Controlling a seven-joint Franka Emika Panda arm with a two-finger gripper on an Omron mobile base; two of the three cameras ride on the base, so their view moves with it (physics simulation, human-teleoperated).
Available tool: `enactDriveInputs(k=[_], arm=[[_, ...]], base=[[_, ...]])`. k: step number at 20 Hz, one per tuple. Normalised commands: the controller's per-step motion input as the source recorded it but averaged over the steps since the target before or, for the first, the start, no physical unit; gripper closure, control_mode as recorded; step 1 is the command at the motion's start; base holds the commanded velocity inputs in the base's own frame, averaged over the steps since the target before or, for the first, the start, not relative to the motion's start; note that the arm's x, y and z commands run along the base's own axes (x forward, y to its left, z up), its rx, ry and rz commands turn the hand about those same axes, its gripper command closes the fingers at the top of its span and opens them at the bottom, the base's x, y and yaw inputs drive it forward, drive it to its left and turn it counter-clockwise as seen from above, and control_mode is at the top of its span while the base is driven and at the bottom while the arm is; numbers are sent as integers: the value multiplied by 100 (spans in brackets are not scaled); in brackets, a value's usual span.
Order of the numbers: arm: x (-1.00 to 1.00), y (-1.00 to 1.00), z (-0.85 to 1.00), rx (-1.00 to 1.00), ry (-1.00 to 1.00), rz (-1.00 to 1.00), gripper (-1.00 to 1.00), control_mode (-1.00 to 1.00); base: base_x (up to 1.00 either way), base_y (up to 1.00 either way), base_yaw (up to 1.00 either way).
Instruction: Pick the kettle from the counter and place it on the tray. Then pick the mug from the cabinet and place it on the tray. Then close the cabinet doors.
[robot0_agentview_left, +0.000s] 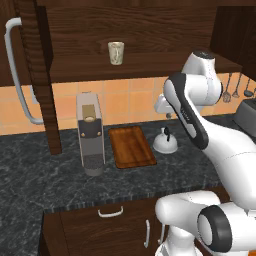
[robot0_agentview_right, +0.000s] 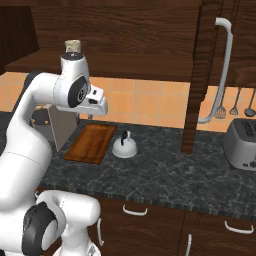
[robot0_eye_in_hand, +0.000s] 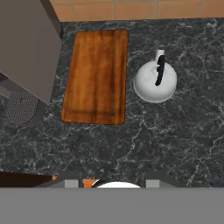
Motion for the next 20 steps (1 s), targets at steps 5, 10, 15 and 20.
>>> enactDriveInputs(k=[5, 10, 15, 20], arm=[[-29, 0, -5, 0, -5, 0, -100, -100], [-78, -11, -40, 1, -7, -14, -100, -100], [-55, -31, -43, 5, 0, -19, -100, -100], [3, -38, -24, 5, 1, -5, -100, -100]], base=[[0, 0, 0], [0, 0, 0], [0, 0, 0], [0, 0, 0]])
